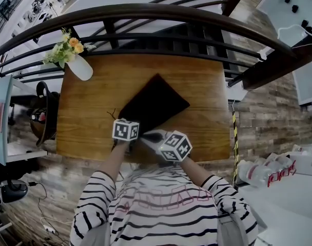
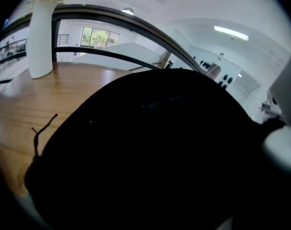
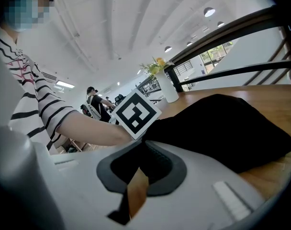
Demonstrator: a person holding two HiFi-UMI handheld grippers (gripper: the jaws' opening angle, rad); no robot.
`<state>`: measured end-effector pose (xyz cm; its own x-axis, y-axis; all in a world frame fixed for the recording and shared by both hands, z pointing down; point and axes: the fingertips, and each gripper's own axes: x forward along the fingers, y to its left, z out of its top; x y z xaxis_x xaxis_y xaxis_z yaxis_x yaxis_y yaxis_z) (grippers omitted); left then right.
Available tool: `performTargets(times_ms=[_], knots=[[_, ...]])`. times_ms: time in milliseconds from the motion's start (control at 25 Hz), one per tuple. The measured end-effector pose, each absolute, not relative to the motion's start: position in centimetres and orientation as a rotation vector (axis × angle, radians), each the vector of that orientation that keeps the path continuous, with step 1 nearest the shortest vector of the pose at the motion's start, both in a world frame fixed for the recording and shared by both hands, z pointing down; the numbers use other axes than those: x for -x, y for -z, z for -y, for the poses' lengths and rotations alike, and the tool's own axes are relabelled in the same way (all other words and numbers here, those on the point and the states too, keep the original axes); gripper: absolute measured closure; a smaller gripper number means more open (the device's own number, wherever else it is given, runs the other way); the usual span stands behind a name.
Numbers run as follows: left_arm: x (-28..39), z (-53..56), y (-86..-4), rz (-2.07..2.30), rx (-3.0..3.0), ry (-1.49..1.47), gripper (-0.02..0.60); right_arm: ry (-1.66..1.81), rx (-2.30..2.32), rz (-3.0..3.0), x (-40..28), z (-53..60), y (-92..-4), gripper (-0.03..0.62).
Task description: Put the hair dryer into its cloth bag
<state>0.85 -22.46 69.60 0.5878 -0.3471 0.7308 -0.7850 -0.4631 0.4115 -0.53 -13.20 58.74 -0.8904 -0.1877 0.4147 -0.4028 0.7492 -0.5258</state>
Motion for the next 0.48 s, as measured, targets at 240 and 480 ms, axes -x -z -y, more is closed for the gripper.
performTargets(times_ms=[240,480], knots=[[-0.95,22.95,-70.21,0.903,-2.024,-0.735,0.403,-0.914,-0.435,2.609,0.39,13.20,-59.13,0.580],[-1.27,23.30,-70.10,0.907,-2.086,-0.728,0.386,-0.918,-0.421,2.603,0.75,12.84,-59.50,0.580]])
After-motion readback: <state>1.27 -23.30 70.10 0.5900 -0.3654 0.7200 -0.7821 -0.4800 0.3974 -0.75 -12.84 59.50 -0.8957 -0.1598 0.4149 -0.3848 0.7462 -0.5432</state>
